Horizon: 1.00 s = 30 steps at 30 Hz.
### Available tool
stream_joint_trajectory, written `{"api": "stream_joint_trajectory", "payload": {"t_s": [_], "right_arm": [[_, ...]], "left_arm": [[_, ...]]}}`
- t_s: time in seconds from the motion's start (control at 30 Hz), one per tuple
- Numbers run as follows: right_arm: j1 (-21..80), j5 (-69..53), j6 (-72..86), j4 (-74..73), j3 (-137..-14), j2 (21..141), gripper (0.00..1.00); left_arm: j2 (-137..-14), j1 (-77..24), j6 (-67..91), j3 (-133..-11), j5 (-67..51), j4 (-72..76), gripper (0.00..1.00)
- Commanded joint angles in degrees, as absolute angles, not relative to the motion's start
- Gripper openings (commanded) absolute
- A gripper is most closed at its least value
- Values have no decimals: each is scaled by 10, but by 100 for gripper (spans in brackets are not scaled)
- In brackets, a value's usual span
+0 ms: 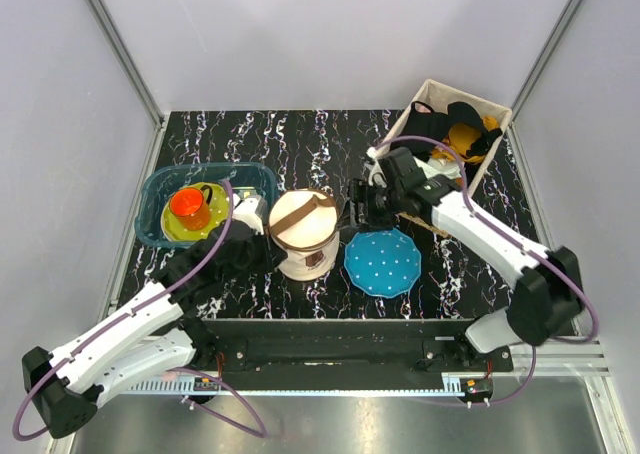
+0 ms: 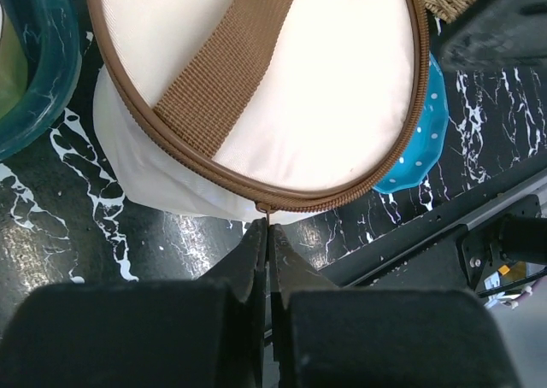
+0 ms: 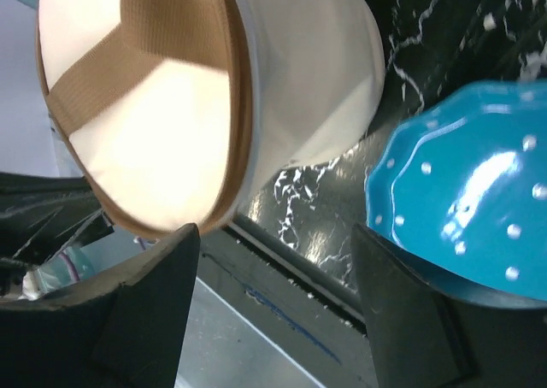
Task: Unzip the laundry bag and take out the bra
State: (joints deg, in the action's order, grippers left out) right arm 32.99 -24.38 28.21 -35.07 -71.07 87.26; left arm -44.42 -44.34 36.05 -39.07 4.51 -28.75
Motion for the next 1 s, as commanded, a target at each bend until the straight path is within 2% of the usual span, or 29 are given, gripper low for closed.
{"api": "stream_joint_trajectory", "payload": {"t_s": [0.0, 0.13, 0.2, 0.4, 0.53, 0.67, 0.77, 0.8, 0.83, 0.97], "right_arm": [[329, -198, 434, -305, -631, 764, 79], [340, -223, 597, -132, -470, 675, 80], [359, -226, 650, -44, -440, 671, 81], [403, -233, 658, -4, -477, 748, 83], [414, -221, 660, 15, -489, 775, 80], [416, -216, 664, 32, -478, 785, 65], [416, -216, 657, 43, -475, 788, 33], [416, -215, 641, 35, -476, 789, 11], [415, -214, 626, 22, -488, 790, 1], [401, -236, 499, -123, -552, 808, 0]], "left_arm": [[-425, -443, 390, -377, 12, -253, 0], [-405, -455, 421, -353, 3, -248, 0], [-398, -456, 444, -335, -26, -223, 0], [-426, -497, 471, -318, -29, -175, 0], [-451, -518, 469, -335, -18, -171, 0], [-456, -519, 465, -352, -11, -170, 0], [-458, -519, 461, -367, -9, -173, 0], [-459, -519, 458, -371, -7, -175, 0], [-461, -519, 455, -379, -6, -178, 0], [-456, -519, 440, -395, 17, -225, 0]]}}
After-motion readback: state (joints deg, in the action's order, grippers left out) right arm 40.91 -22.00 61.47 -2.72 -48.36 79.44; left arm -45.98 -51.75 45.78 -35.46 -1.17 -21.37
